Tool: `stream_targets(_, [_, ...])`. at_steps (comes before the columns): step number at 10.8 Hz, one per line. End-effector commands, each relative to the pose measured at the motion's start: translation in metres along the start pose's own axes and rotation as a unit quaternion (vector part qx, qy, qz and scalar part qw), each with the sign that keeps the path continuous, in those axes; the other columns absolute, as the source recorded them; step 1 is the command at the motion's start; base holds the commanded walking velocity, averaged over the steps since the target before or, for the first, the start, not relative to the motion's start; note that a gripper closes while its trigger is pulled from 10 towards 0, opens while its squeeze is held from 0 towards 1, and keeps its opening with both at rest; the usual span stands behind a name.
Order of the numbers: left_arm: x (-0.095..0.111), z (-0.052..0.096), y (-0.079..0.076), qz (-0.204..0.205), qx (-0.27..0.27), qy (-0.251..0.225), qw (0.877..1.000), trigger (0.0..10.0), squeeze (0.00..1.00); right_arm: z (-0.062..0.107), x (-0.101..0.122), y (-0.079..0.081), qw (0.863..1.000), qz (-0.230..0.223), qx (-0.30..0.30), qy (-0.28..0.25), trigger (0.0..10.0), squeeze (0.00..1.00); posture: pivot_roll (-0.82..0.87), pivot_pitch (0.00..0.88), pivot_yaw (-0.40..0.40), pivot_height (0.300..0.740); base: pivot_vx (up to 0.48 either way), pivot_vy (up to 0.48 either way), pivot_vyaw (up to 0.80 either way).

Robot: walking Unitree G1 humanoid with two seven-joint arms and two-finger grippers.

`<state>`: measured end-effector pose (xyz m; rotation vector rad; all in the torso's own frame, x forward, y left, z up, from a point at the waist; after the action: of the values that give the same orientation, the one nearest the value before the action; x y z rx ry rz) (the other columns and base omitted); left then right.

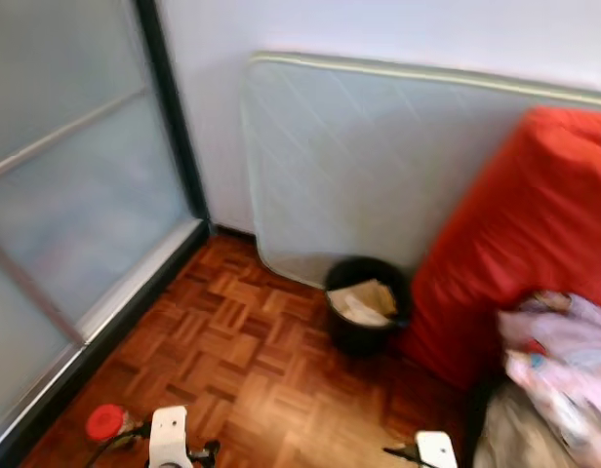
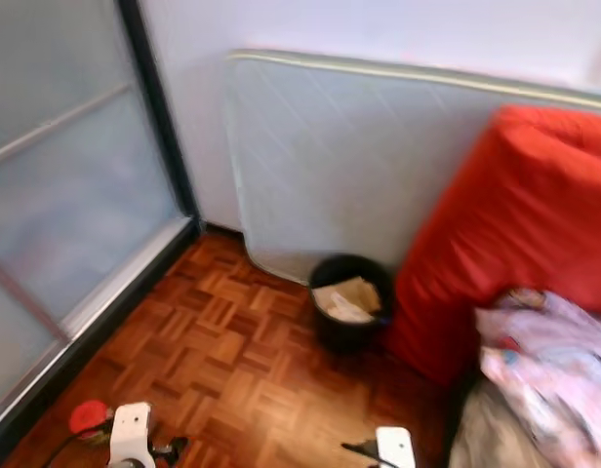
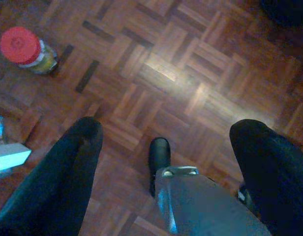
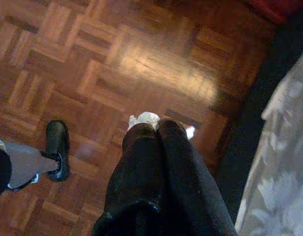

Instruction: Clean up the room

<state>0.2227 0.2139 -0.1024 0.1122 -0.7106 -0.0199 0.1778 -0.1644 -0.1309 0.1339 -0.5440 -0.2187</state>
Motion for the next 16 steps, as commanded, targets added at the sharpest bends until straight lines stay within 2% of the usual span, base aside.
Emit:
stream_targets(1, [0.003, -0.001, 0.001, -0.003, 0.001, -0.002, 1.0, 10.0, 0.0, -0.001, 0.002, 0.003, 1.0, 0.004, 0.001, 0.0, 10.0, 0.0, 0.05, 0.032, -0.019, 0.74, 0.345, 0.0, 0.0])
stream_targets(4, [0.006, -0.001, 0.0, -0.002, 0.001, -0.007, 1.0, 10.0, 0.0, -0.004, 0.002, 0.02, 1.0, 0.014, 0.009, 0.001, 10.0, 0.0, 0.06, 0.029, -0.019, 0.74, 0.349, 0.0, 0.0])
stream_targets(5, [0.007, -0.001, -0.001, -0.002, 0.001, -0.008, 1.0, 10.0, 0.0, -0.002, 0.0, 0.009, 1.0, 0.012, 0.004, 0.003, 10.0, 0.0, 0.06, 0.03, -0.019, 0.74, 0.356, 0.0, 0.0])
stream_targets(11, [0.009, -0.002, -0.003, 0.0, -0.001, -0.011, 1.0, 10.0, 0.0, -0.001, 0.0, 0.007, 1.0, 0.018, 0.009, 0.004, 10.0, 0.0, 0.06, 0.028, -0.022, 0.74, 0.354, 0.0, 0.0])
stream_targets(12, [0.009, -0.002, -0.003, 0.001, -0.001, -0.011, 1.0, 10.0, 0.0, -0.001, 0.002, 0.008, 0.999, 0.032, 0.014, 0.001, 10.0, 0.0, 0.06, 0.031, -0.024, 0.74, 0.352, 0.0, 0.0])
stream_targets(16, [0.009, -0.002, -0.004, 0.002, -0.003, -0.012, 1.0, 10.0, 0.0, 0.0, 0.006, 0.001, 1.0, 0.011, 0.008, -0.009, 10.0, 0.0, 0.06, 0.03, -0.023, 0.74, 0.352, 0.0, 0.14])
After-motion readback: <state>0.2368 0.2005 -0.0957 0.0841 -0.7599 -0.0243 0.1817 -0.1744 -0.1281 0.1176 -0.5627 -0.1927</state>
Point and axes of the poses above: a point about 5 cm out from each wrist's last joint towards the gripper, its own z axis pointing back from the gripper into the wrist, its own x axis along the axis of the wrist's last joint, y = z × x, the point moved 4 cm from there along -z, pointing out of the wrist towards the gripper, and after that the axes turned 11 degrees about -z, right-handed, at the moved point
